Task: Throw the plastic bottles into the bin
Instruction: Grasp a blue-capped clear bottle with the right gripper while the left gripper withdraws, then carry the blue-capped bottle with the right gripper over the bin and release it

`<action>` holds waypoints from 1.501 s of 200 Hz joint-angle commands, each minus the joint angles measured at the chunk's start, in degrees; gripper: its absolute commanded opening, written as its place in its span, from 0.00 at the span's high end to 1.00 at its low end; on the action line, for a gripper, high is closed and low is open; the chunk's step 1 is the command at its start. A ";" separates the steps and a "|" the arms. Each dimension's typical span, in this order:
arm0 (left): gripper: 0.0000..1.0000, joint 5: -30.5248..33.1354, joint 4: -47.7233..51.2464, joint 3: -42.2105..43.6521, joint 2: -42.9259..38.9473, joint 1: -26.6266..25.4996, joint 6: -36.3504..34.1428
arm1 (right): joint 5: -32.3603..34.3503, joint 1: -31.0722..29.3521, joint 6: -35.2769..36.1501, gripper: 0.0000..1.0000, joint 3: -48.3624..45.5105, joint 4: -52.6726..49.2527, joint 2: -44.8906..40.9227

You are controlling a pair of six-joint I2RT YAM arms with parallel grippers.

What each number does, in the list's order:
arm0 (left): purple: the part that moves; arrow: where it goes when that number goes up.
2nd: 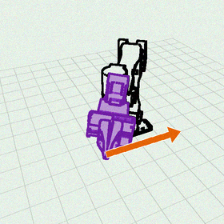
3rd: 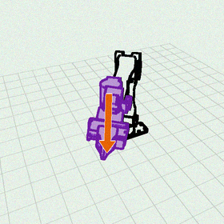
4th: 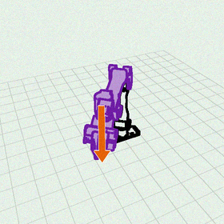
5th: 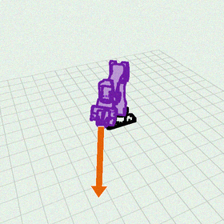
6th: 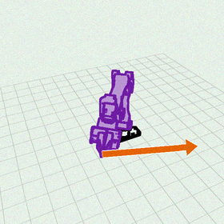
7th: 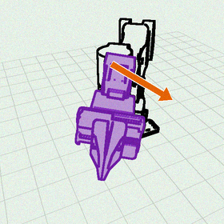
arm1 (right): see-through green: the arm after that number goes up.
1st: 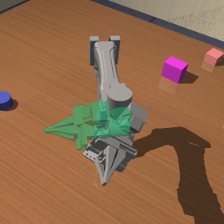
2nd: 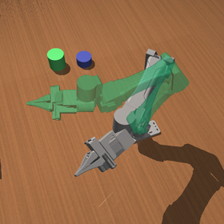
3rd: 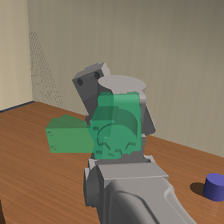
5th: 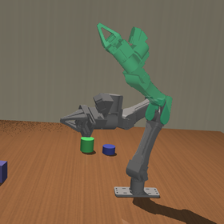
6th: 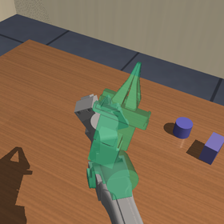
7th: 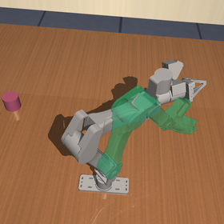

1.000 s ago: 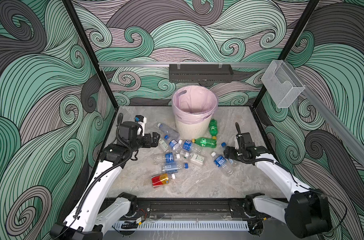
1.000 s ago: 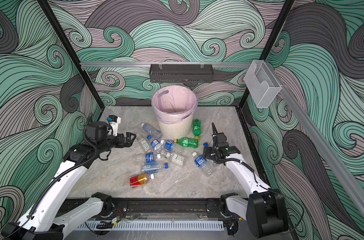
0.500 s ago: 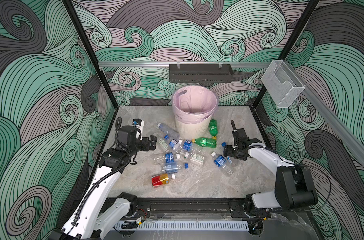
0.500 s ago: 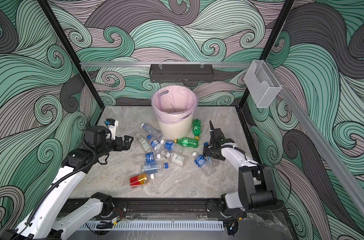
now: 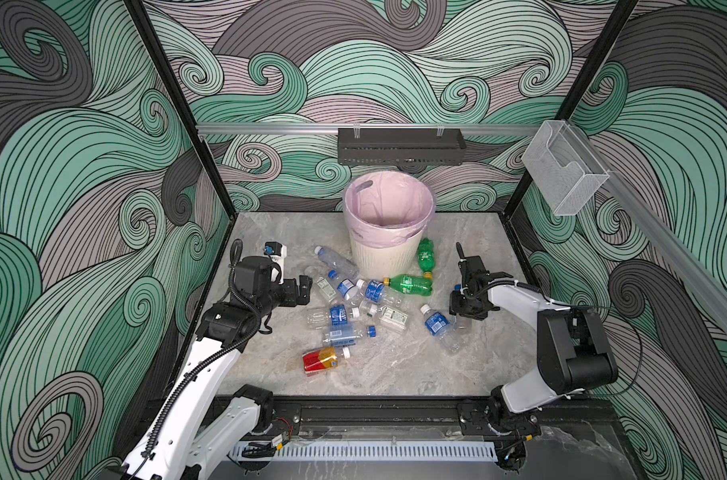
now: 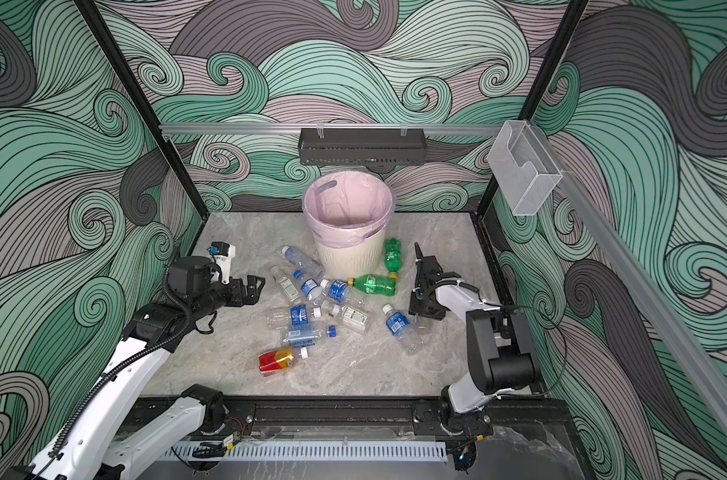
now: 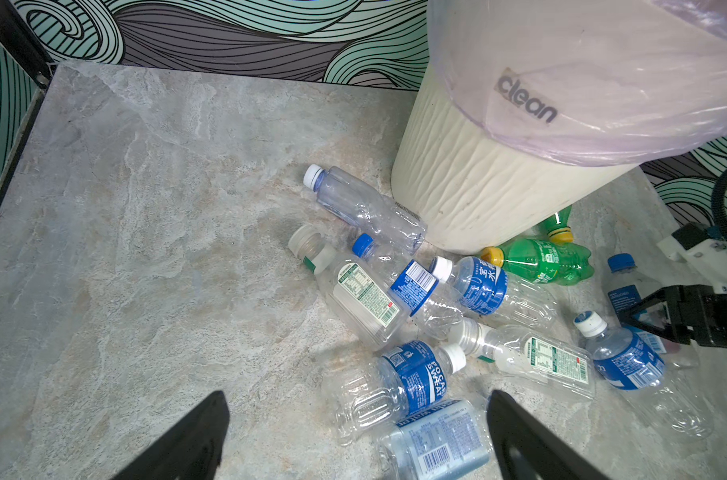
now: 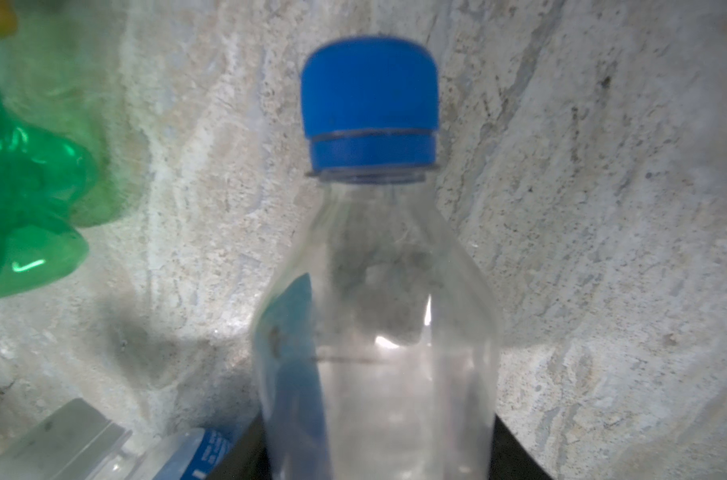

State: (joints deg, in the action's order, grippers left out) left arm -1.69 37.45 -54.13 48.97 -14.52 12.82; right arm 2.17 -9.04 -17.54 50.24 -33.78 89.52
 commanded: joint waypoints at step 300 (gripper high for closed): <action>0.01 -8.64 9.46 -2.27 -3.06 0.20 -3.97 | -20.22 -12.58 6.25 0.00 64.37 2.44 4.83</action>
State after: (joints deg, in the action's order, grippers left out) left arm -8.10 42.98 -54.63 49.08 -14.52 10.55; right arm -20.43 -21.21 -13.41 117.10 -29.65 100.66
